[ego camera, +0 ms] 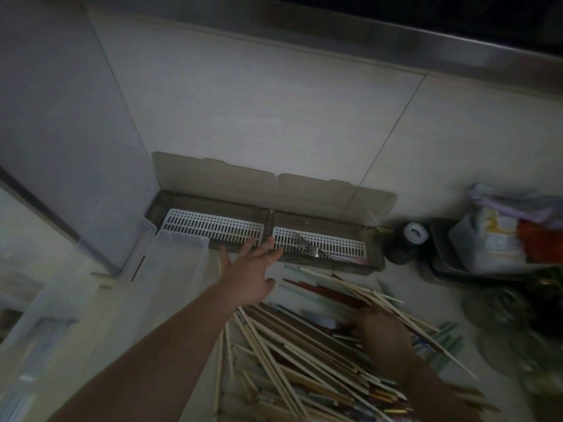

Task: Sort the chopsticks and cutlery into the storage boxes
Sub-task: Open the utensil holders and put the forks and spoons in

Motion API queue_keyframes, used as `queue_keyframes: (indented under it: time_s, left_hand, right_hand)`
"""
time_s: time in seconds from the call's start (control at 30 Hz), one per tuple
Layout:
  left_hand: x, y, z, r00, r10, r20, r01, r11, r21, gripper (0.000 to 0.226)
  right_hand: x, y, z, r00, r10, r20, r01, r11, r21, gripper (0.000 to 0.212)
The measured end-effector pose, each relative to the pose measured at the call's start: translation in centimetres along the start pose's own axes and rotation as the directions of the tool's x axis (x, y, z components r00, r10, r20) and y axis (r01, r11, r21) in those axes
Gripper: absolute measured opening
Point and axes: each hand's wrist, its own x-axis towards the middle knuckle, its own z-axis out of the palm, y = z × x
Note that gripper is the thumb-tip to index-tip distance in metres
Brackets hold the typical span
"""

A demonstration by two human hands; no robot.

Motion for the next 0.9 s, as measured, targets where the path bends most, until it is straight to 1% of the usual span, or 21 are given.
queue_keyframes:
  time_s: [0.13, 0.2, 0.27, 0.33, 0.43, 0.47, 0.5, 0.53, 0.57, 0.6, 0.63, 0.67, 0.7, 0.73, 0.77, 0.8, 0.83, 0.87, 0.9]
  left_hand:
    - [0.0, -0.1, 0.0, 1.0, 0.009, 0.001, -0.009, 1.0, 0.001, 0.069]
    - [0.1, -0.3, 0.1, 1.0, 0.013, 0.001, -0.013, 1.0, -0.001, 0.069]
    - [0.2, -0.4, 0.3, 1.0, 0.017, -0.006, -0.016, 1.0, 0.002, 0.07]
    - [0.3, -0.5, 0.5, 1.0, 0.021, -0.012, -0.021, 1.0, 0.009, 0.07]
    - [0.3, -0.6, 0.6, 0.999, 0.027, -0.021, -0.027, 1.0, 0.008, 0.07]
    - [0.3, -0.7, 0.6, 0.999, 0.028, -0.022, -0.028, 1.0, 0.008, 0.07]
    - [0.4, -0.7, 0.6, 0.999, 0.027, -0.025, -0.027, 1.0, 0.011, 0.071]
    - [0.3, -0.6, 0.7, 0.999, 0.024, -0.027, -0.024, 1.0, 0.019, 0.071]
    - [0.3, -0.6, 0.7, 0.999, 0.021, -0.028, -0.02, 0.999, 0.028, 0.071]
    - [0.3, -0.5, 0.8, 0.999, 0.018, -0.029, -0.017, 0.999, 0.034, 0.071]
    - [0.2, -0.5, 0.8, 0.999, 0.017, -0.029, -0.016, 0.999, 0.032, 0.071]
    - [0.2, -0.5, 0.8, 0.999, 0.018, -0.028, -0.017, 0.999, 0.027, 0.071]
    - [0.2, -0.5, 0.7, 0.999, 0.019, -0.027, -0.018, 1.0, 0.022, 0.07]
    - [0.2, -0.5, 0.7, 0.999, 0.021, -0.025, -0.021, 1.0, 0.02, 0.07]
    - [0.2, -0.5, 0.7, 0.999, 0.024, -0.023, -0.023, 1.0, 0.018, 0.07]
    - [0.1, -0.5, 0.6, 0.999, 0.025, -0.022, -0.024, 1.0, 0.017, 0.07]
    - [0.1, -0.5, 0.7, 0.999, 0.024, -0.024, -0.024, 1.0, 0.015, 0.07]
    - [0.1, -0.5, 0.7, 0.999, 0.022, -0.026, -0.021, 1.0, 0.013, 0.07]
    - [0.0, -0.5, 0.7, 0.999, 0.019, -0.028, -0.018, 1.0, 0.013, 0.07]
  right_hand:
    - [0.7, 0.7, -0.7, 0.997, -0.076, 0.007, 0.075, 0.988, 0.136, 0.016]
    - [1.0, 0.9, -1.0, 0.996, -0.093, 0.013, 0.089, 0.984, 0.156, 0.014]
    - [1.1, 0.9, -1.4, 0.996, -0.076, 0.042, 0.069, 0.985, 0.158, 0.015]
    - [1.5, 0.7, -2.1, 0.997, -0.061, 0.05, 0.045, 0.964, 0.262, 0.012]
    - [1.8, -0.3, -3.9, 0.998, -0.052, 0.022, 0.036, 0.88, 0.474, 0.009]
    - [1.8, -0.9, -4.5, 0.998, -0.059, 0.008, 0.045, 0.832, 0.554, 0.007]
    - [1.8, -1.5, -5.1, 0.997, -0.083, -0.007, 0.067, 0.752, 0.656, 0.009]
    - [1.8, -2.2, -5.7, 0.992, -0.119, -0.029, 0.099, 0.642, 0.76, 0.014]
    - [1.9, -2.8, -6.4, 0.986, -0.149, -0.076, 0.143, 0.511, 0.848, 0.017]
    - [2.2, -3.2, -7.0, 0.977, -0.151, -0.149, 0.197, 0.383, 0.903, 0.019]
    - [2.6, -3.4, -7.7, 0.964, -0.127, -0.232, 0.259, 0.265, 0.929, 0.021]
    - [3.2, -3.3, -8.5, 0.951, -0.075, -0.299, 0.307, 0.177, 0.935, 0.022]
    - [4.0, -3.0, -9.3, 0.941, -0.003, -0.338, 0.336, 0.114, 0.935, 0.022]
    - [4.9, -2.5, -10.1, 0.931, 0.079, -0.356, 0.347, 0.11, 0.931, 0.022]
    - [6.0, -1.9, -10.7, 0.913, 0.157, -0.378, 0.35, 0.175, 0.92, 0.024]
    - [7.2, -1.1, -11.1, 0.893, 0.208, -0.4, 0.329, 0.305, 0.894, 0.027]
    - [8.4, -0.4, -11.3, 0.887, 0.217, -0.408, 0.278, 0.453, 0.847, 0.028]
    - [9.7, 0.3, -11.3, 0.903, 0.194, -0.384, 0.207, 0.588, 0.782, 0.024]
    - [10.9, 0.8, -11.1, 0.936, 0.156, -0.317, 0.125, 0.693, 0.71, 0.021]
